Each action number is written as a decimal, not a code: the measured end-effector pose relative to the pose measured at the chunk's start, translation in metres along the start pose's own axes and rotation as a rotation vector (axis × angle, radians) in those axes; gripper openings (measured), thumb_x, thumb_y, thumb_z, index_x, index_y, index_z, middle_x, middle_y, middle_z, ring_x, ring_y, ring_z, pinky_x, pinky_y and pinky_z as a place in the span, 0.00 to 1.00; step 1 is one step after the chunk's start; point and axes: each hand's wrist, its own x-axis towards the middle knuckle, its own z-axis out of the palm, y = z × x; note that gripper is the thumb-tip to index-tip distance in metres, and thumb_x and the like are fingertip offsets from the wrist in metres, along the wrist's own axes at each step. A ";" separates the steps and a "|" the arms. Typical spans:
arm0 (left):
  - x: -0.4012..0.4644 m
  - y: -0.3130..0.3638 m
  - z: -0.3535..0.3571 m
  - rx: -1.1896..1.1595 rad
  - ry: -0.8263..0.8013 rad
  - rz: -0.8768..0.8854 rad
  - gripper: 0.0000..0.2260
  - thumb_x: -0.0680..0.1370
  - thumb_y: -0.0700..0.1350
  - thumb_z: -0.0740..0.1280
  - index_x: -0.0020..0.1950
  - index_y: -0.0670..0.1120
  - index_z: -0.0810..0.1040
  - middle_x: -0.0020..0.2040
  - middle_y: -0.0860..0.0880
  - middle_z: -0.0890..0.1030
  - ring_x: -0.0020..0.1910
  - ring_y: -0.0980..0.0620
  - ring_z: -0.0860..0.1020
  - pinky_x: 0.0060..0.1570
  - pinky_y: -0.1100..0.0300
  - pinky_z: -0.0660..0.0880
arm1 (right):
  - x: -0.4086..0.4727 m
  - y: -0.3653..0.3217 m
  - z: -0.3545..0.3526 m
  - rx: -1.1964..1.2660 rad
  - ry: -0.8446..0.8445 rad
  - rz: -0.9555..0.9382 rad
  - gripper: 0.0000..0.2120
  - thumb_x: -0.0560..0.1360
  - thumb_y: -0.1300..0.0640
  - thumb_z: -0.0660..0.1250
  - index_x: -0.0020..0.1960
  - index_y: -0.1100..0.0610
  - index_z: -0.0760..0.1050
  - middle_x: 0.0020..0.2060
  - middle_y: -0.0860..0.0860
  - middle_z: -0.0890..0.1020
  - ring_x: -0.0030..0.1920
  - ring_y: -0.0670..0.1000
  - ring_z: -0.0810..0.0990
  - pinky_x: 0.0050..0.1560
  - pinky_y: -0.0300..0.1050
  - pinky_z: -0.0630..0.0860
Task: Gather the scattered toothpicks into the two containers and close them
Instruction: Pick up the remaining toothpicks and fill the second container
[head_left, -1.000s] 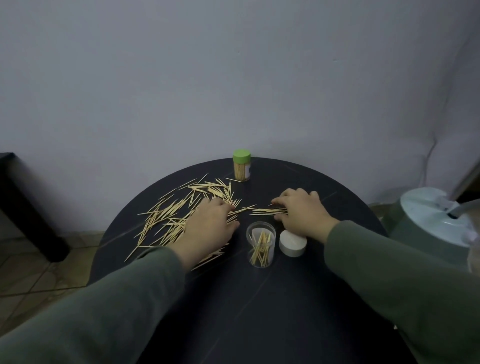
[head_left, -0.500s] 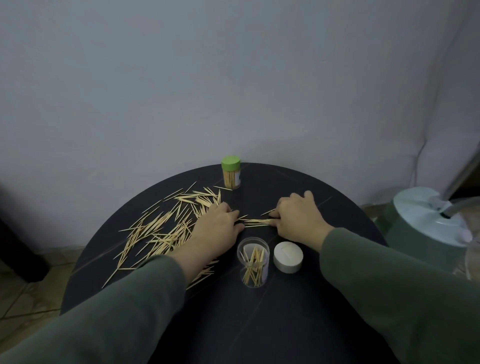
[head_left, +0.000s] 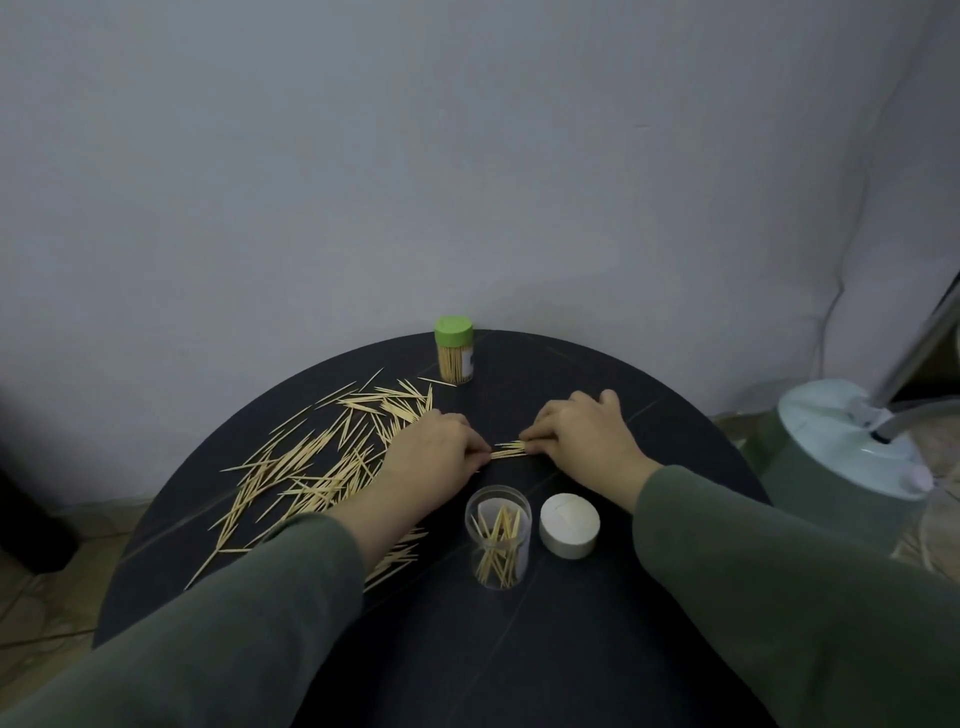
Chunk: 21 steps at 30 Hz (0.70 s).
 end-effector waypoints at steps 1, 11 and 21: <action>-0.002 -0.001 -0.001 0.013 0.002 0.004 0.11 0.80 0.54 0.63 0.59 0.56 0.81 0.58 0.56 0.78 0.59 0.53 0.72 0.57 0.57 0.73 | -0.001 -0.001 -0.001 -0.009 0.014 -0.013 0.13 0.80 0.47 0.61 0.62 0.42 0.77 0.61 0.43 0.77 0.59 0.50 0.71 0.57 0.51 0.59; -0.006 0.001 -0.006 0.180 -0.109 0.023 0.13 0.83 0.48 0.58 0.65 0.46 0.72 0.61 0.47 0.75 0.62 0.49 0.71 0.58 0.56 0.72 | -0.002 -0.020 -0.008 -0.407 -0.111 -0.084 0.13 0.81 0.54 0.58 0.65 0.55 0.71 0.60 0.54 0.76 0.62 0.56 0.71 0.67 0.60 0.59; -0.006 0.001 -0.016 0.256 -0.134 0.075 0.12 0.83 0.49 0.59 0.62 0.47 0.76 0.59 0.48 0.77 0.60 0.50 0.71 0.56 0.56 0.72 | 0.000 -0.029 -0.015 -0.531 -0.186 -0.079 0.13 0.81 0.55 0.60 0.64 0.56 0.72 0.59 0.55 0.78 0.63 0.57 0.71 0.69 0.63 0.57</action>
